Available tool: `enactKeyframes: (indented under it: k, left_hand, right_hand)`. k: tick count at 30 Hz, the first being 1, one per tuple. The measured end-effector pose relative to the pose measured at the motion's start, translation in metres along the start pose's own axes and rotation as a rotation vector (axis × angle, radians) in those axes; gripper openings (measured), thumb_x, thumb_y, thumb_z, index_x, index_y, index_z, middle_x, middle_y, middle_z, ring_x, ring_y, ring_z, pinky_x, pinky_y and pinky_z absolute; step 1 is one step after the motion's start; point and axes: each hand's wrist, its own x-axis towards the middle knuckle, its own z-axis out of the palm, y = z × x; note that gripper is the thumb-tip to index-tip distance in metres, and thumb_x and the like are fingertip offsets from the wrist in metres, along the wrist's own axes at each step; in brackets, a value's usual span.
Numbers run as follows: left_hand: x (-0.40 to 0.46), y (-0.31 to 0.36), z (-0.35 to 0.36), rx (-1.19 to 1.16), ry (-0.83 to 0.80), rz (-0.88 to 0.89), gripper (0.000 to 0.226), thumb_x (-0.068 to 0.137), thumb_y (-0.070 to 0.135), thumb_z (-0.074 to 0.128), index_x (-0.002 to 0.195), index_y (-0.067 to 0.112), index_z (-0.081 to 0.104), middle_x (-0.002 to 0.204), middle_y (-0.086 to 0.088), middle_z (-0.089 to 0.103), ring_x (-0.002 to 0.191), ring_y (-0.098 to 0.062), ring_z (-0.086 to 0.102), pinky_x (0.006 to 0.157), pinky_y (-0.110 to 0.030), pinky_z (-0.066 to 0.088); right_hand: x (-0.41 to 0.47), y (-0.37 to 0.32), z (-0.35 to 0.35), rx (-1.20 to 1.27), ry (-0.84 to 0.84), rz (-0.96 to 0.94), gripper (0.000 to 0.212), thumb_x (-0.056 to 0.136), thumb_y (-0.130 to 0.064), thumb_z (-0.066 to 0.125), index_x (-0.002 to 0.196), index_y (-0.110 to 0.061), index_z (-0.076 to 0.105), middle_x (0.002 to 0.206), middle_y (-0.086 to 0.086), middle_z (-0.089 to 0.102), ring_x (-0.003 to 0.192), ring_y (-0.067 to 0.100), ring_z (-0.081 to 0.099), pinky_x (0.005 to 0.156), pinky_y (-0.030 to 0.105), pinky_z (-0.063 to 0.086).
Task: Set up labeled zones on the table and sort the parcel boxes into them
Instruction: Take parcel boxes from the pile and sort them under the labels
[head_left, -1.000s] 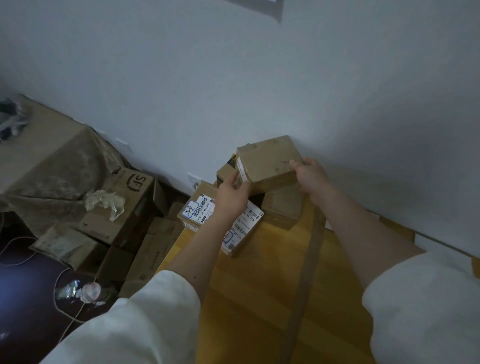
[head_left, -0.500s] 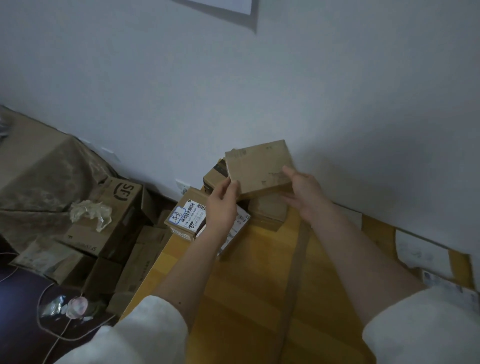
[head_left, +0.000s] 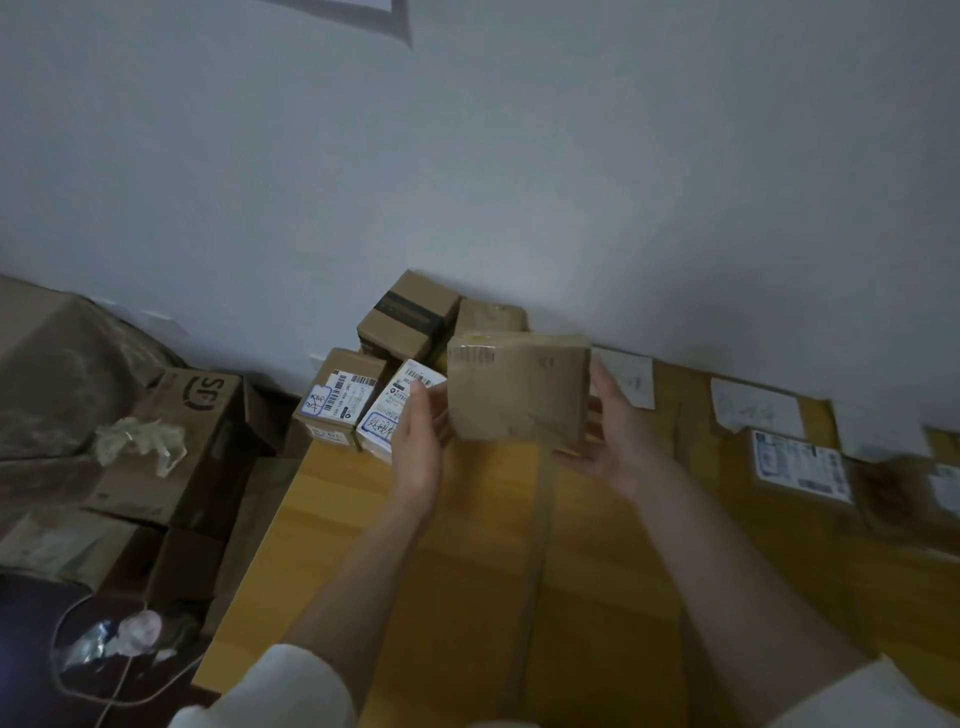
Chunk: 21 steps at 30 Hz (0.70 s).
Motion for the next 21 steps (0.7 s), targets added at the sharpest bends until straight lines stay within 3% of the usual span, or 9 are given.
enactKeyframes:
  k: [2,4,8,11,14,17,21]
  left_hand:
    - [-0.008,-0.008,-0.001,-0.037,0.011,-0.017,0.057,0.100,0.051,0.023,0.111,0.015,0.066,0.107,0.000,0.071,0.104,-0.015,0.065,0.089,-0.029,0.052]
    - [-0.017,-0.014,-0.001,-0.054,0.015,-0.044,0.059,0.100,0.052,0.024,0.103,0.012,0.066,0.106,-0.007,0.072,0.103,-0.021,0.067,0.093,-0.037,0.053]
    - [-0.035,-0.024,0.003,-0.045,-0.026,-0.070,0.055,0.099,0.054,0.024,0.108,0.016,0.064,0.109,-0.004,0.069,0.105,-0.021,0.065,0.092,-0.040,0.053]
    - [-0.046,-0.029,0.003,-0.043,-0.052,-0.093,0.052,0.098,0.055,0.024,0.104,0.022,0.063,0.113,-0.003,0.067,0.107,-0.021,0.063,0.094,-0.040,0.051]
    - [-0.055,-0.031,0.005,-0.023,-0.069,-0.103,0.051,0.098,0.055,0.023,0.113,0.023,0.059,0.121,-0.005,0.064,0.112,-0.020,0.060,0.099,-0.041,0.048]
    - [-0.061,-0.034,0.010,0.029,-0.070,-0.108,0.055,0.099,0.056,0.023,0.128,0.022,0.055,0.128,-0.002,0.060,0.117,-0.017,0.056,0.104,-0.040,0.044]
    - [-0.067,-0.041,0.021,0.055,0.027,-0.166,0.051,0.098,0.051,0.037,0.135,0.019,0.048,0.123,0.002,0.058,0.114,-0.015,0.054,0.104,-0.040,0.044]
  right_hand:
    - [-0.011,0.007,-0.012,0.034,-0.001,0.061,0.080,0.077,-0.076,0.052,0.133,-0.021,0.048,0.114,0.004,0.054,0.105,0.031,0.056,0.097,0.058,0.046]
    - [-0.021,0.014,-0.025,0.052,0.001,0.101,0.083,0.071,-0.080,0.054,0.130,-0.023,0.047,0.116,0.004,0.052,0.106,0.032,0.054,0.099,0.060,0.043]
    - [-0.038,0.025,-0.043,0.100,-0.053,0.126,0.067,0.075,-0.060,0.069,0.125,-0.020,0.047,0.115,0.006,0.054,0.108,0.032,0.054,0.098,0.058,0.045]
    - [-0.046,0.035,-0.057,0.126,-0.109,0.125,0.073,0.071,-0.049,0.075,0.132,-0.020,0.046,0.120,0.013,0.052,0.111,0.035,0.055,0.093,0.056,0.049]
    - [-0.054,0.043,-0.067,0.112,-0.175,0.132,0.076,0.066,-0.043,0.078,0.132,-0.018,0.048,0.125,0.016,0.051,0.113,0.035,0.055,0.090,0.055,0.051]
    - [-0.060,0.047,-0.068,0.049,-0.155,0.047,0.066,0.066,-0.040,0.075,0.125,-0.020,0.053,0.125,0.010,0.052,0.111,0.029,0.054,0.092,0.053,0.050]
    - [-0.063,0.052,-0.068,-0.144,-0.011,-0.192,0.089,0.068,-0.038,0.082,0.141,-0.024,0.033,0.128,0.004,0.052,0.107,0.019,0.056,0.083,0.036,0.051]
